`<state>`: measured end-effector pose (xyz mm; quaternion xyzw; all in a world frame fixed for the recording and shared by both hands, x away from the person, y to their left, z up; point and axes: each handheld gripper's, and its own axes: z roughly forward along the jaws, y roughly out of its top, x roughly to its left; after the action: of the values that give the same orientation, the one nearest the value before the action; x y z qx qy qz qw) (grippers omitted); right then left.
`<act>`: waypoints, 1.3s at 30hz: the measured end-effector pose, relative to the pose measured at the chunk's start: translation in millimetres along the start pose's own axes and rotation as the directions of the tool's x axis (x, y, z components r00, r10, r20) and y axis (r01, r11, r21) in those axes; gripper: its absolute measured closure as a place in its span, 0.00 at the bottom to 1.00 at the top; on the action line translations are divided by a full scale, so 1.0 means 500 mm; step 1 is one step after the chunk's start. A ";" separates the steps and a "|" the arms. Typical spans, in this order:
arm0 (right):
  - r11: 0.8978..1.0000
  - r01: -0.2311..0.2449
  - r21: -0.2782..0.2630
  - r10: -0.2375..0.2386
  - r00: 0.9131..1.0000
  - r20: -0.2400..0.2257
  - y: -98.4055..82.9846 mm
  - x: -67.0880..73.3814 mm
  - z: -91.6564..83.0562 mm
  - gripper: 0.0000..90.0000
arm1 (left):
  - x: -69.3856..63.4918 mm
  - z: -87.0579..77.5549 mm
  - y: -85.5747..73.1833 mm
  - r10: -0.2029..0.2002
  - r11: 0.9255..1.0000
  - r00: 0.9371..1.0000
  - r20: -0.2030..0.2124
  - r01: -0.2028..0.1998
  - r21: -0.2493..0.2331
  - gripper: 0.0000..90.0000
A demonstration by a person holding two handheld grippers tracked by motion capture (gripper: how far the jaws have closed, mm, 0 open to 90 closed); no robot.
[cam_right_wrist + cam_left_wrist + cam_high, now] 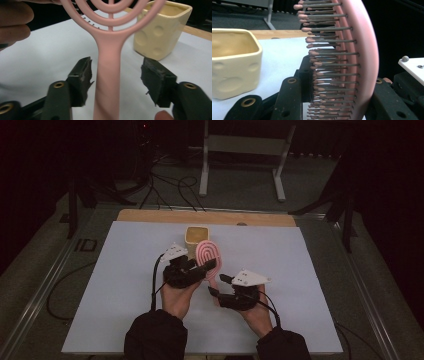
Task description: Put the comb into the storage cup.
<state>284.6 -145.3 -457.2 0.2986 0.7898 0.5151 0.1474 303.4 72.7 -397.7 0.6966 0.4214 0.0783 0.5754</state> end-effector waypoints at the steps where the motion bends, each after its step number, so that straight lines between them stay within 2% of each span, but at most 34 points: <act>1: 1.000 -0.010 0.003 0.010 1.000 -0.013 0.000 -0.002 0.000 0.41 | 0.002 -0.003 0.001 -0.001 1.000 1.000 -0.003 0.001 -0.003 0.72; 6: 1.000 -0.007 0.023 0.007 1.000 0.000 0.006 -0.004 -0.010 0.29 | 0.013 -0.018 0.006 0.000 1.000 1.000 -0.017 0.000 -0.015 0.72; 9: 1.000 -0.007 0.022 0.007 1.000 0.029 0.007 -0.008 -0.019 0.17 | 0.020 -0.026 0.009 -0.003 1.000 1.000 -0.026 0.003 -0.028 0.72; 12: 0.999 -0.011 0.035 0.009 0.999 0.048 0.002 -0.016 -0.027 0.12 | 0.026 -0.032 0.012 -0.009 0.999 1.000 -0.030 0.008 -0.039 0.72; 16: 0.999 -0.023 0.035 0.020 0.998 0.067 -0.006 -0.028 -0.045 0.11 | 0.031 -0.039 0.016 -0.011 0.999 0.999 -0.038 0.009 -0.052 0.72; 21: 0.999 -0.046 0.023 0.044 0.997 0.058 -0.012 -0.046 -0.068 0.10 | 0.036 -0.044 0.020 -0.012 0.998 0.999 -0.044 0.010 -0.062 0.72; 27: 0.999 -0.034 0.009 0.033 0.995 0.094 -0.020 -0.058 -0.096 0.10 | 0.039 -0.041 0.020 -0.017 0.998 0.999 -0.039 0.014 -0.063 0.72; 39: 0.998 -0.050 -0.035 0.054 0.989 0.135 -0.068 -0.079 -0.132 0.10 | 0.046 -0.053 0.029 -0.014 0.997 0.999 -0.046 0.010 -0.080 0.72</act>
<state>268.9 -228.0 -462.6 0.3510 0.7618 0.5095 0.1919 309.4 108.2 -385.2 0.6683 0.4356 0.1080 0.5932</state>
